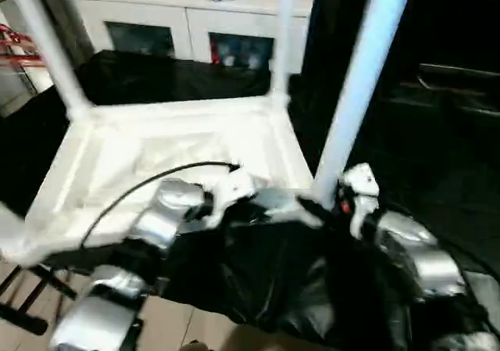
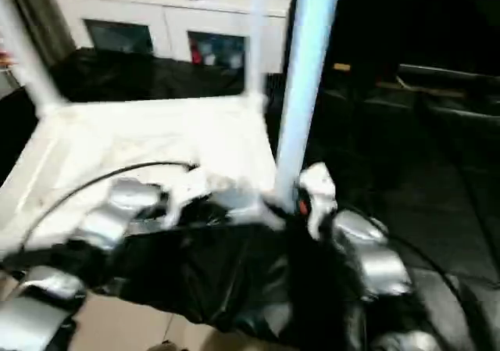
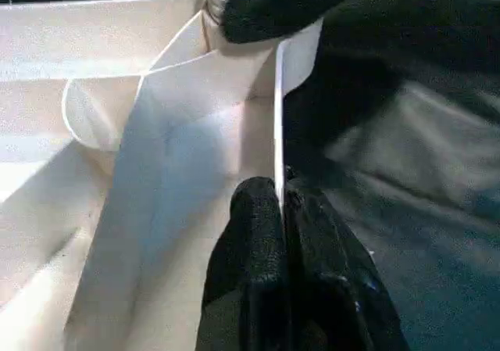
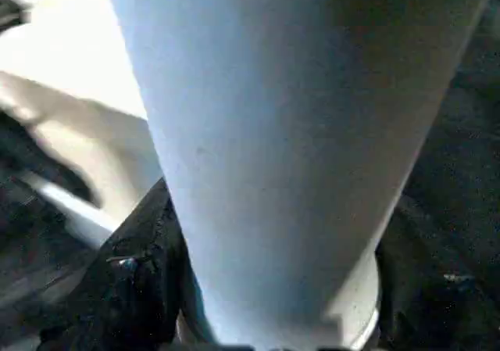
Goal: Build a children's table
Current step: Rotate leg to tighten
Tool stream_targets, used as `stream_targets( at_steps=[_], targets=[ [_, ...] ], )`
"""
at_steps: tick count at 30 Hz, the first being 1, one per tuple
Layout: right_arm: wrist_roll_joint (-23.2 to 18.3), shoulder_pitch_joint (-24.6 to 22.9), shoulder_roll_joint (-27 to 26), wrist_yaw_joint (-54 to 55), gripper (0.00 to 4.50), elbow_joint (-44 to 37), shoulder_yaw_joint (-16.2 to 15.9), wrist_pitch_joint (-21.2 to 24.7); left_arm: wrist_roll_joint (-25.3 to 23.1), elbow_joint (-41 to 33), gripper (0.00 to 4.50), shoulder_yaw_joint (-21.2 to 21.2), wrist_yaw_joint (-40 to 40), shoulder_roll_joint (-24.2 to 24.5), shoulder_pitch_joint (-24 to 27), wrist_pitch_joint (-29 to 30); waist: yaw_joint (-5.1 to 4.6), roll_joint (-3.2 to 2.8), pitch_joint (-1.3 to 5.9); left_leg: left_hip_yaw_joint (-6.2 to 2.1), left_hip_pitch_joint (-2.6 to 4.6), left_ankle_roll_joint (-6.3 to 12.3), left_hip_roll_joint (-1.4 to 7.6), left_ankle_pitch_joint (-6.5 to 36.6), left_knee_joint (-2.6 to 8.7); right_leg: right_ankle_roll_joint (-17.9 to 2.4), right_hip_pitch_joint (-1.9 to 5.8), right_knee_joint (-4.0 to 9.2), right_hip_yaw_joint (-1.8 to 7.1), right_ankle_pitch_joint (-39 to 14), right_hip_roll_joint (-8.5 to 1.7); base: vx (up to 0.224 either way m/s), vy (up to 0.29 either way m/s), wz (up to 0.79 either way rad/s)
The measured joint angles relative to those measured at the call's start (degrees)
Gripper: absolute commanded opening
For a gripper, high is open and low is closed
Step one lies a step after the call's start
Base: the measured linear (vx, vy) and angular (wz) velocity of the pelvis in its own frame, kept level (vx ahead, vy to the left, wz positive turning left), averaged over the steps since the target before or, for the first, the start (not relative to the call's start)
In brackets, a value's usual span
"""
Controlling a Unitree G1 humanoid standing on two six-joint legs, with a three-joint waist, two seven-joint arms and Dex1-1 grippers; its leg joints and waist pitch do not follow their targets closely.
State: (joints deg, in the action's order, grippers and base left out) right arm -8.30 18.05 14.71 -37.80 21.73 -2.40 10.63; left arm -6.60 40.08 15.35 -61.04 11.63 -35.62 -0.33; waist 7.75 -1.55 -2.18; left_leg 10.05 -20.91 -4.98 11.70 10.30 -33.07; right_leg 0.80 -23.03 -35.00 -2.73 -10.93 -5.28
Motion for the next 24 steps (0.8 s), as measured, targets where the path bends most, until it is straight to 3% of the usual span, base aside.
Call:
stream_targets(
  at_steps=[6, 8, 10, 14, 18, 24],
  targets=[
    [4.1, 2.7, -6.6, 15.6, 2.7, 3.3, 2.0, -0.6, -2.8, 0.4, 0.0, -0.2, 7.3, -3.5, 0.0, 1.1, -0.84, -0.35, 0.26, 0.0, 0.04, 0.0, -0.08, 0.0, 0.1, 0.0, 0.05, 0.02, 0.1, 0.0, 0.0, 0.0, 0.0, 0.0],
    [4.5, 2.9, -7.5, 17.4, 3.26, 4.4, 2.3, -2.2, -3.0, 0.4, 0.0, -0.2, 8.0, -3.7, 0.0, 1.1, -1.05, -0.4, 0.3, 0.0, 0.03, 0.0, -0.08, 0.0, 0.12, 0.1, 0.05, 0.03, 0.09, 0.0, 0.0, 0.0, 0.0, 0.0],
    [4.8, 2.9, -7.6, 17.2, 3.42, 4.6, 2.3, -2.3, -3.0, 0.2, 0.0, -0.1, 7.8, -3.7, 0.0, 1.1, -1.05, -0.41, 0.3, 0.0, -0.02, 0.0, -0.08, 0.0, 0.12, 0.1, 0.05, 0.04, 0.09, 0.0, 0.0, 0.0, 0.0, 0.0],
    [4.8, 2.9, -6.9, 14.7, 3.84, 4.1, 2.2, -2.0, -3.0, -0.2, 0.0, -0.1, 6.6, -3.5, 0.0, 1.1, -1.06, -0.38, 0.29, -0.01, -0.09, 0.0, -0.08, 0.0, 0.12, 0.0, 0.03, 0.05, 0.09, 0.0, 0.0, 0.0, 0.0, 0.0],
    [4.9, 2.3, -4.7, 9.2, 3.9, 3.1, 0.7, -2.2, -2.1, -1.0, 0.0, 0.0, 3.5, -2.2, 0.3, 0.9, -0.96, -0.38, 0.29, -0.03, -0.14, 0.0, -0.07, 0.0, 0.14, 0.0, -0.02, 0.05, 0.07, 0.0, 0.0, 0.0, 0.0, 0.0],
    [1.1, -0.8, 4.5, -9.8, 3.9, -2.4, -3.8, -2.1, 0.1, -1.7, 0.0, 1.1, -6.2, 2.7, 0.7, -3.0, -0.86, -0.18, 0.15, -0.03, -0.17, 0.01, -0.05, 0.0, 0.11, 0.0, -0.09, 0.08, 0.04, 0.0, 0.02, 0.0, 0.0, 0.0]
  ],
)
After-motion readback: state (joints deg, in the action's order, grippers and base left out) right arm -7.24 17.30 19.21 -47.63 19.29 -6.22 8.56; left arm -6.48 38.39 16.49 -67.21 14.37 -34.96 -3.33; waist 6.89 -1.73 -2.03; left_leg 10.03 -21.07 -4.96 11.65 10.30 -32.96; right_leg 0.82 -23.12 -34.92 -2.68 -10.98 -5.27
